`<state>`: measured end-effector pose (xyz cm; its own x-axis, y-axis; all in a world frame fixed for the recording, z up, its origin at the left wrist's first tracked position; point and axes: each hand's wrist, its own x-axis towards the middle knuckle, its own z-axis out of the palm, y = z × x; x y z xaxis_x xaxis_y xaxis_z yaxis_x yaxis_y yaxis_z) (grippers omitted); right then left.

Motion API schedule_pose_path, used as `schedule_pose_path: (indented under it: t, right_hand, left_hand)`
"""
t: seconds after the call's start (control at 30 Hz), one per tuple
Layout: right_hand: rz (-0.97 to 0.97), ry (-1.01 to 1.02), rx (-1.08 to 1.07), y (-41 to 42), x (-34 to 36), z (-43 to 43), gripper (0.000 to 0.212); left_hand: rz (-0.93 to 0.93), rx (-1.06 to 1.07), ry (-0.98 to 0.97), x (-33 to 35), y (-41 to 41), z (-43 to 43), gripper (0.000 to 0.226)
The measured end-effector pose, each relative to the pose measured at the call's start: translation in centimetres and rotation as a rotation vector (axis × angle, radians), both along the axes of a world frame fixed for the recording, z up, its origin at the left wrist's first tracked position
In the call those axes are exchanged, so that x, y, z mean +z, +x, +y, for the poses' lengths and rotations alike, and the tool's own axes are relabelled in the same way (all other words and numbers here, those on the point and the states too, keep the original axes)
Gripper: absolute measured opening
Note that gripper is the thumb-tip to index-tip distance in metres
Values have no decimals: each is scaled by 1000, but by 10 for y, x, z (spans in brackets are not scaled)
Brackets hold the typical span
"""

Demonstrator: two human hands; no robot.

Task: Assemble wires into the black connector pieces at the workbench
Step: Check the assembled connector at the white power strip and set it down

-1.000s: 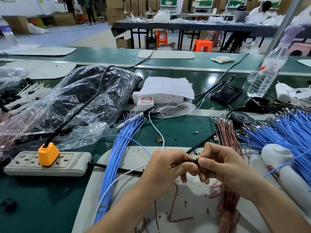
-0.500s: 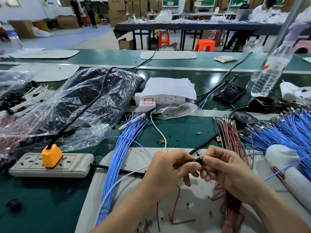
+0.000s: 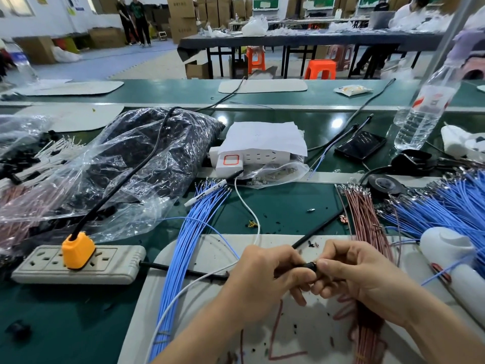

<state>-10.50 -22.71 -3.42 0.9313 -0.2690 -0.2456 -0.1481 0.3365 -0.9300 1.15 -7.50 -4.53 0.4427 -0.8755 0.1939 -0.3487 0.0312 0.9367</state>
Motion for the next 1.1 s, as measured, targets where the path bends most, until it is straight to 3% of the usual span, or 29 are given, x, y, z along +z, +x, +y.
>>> schedule_pose_path:
  t: [0.43, 0.6, 0.8, 0.93, 1.1]
  right_hand:
    - [-64, -2, 52, -2, 3, -3, 10]
    - [-67, -6, 30, -2, 2, -1, 18]
    - [-64, -99, -60, 5, -2, 7, 7]
    - [-60, -241, -59, 6, -4, 8, 14]
    - [-87, -237, -50, 3, -1, 7, 14]
  left_hand:
    - [115, -32, -21, 3, -6, -3, 7]
    - [68, -27, -11, 4, -5, -1, 10]
    - [-80, 67, 26, 4, -2, -2, 8]
    - [-106, 105, 61, -1, 1, -1, 11]
    - [-111, 94, 46, -1, 1, -1, 8]
